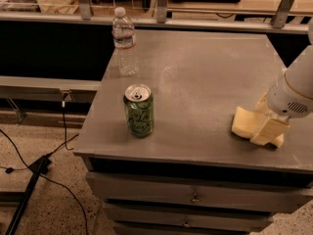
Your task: Move sponge near water bottle
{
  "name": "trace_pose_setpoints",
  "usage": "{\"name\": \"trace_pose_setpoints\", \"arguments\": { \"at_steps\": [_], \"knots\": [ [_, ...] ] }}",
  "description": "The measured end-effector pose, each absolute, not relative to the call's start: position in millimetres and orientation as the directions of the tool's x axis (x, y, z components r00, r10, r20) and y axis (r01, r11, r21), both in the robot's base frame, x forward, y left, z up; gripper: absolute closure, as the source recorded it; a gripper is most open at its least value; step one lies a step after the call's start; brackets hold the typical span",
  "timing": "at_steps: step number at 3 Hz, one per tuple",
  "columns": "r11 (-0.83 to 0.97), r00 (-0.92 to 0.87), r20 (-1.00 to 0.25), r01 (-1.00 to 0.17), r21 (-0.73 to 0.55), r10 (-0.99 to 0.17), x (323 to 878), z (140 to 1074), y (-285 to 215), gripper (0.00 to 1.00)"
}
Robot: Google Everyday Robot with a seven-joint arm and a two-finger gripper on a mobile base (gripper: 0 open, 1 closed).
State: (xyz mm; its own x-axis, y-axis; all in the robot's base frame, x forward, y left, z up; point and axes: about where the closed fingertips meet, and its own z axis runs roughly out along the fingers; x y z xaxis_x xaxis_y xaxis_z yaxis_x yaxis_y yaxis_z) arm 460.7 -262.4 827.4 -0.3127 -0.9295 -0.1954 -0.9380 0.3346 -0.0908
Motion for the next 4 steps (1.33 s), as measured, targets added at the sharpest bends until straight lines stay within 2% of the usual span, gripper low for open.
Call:
{"name": "trace_pose_setpoints", "arguments": {
  "at_steps": [2,3,4],
  "knots": [
    [0.333,-0.311,-0.194,-0.939,-0.092,-0.930,460,827,-261,0.95],
    [0.315,-0.279,-0.275,-0.944,-0.099,-0.920,472,842,-253,1.00],
    [0.260,-0.186,-0.374,-0.953,-0.157,-0.909,500,884,-228,1.00]
  ]
}}
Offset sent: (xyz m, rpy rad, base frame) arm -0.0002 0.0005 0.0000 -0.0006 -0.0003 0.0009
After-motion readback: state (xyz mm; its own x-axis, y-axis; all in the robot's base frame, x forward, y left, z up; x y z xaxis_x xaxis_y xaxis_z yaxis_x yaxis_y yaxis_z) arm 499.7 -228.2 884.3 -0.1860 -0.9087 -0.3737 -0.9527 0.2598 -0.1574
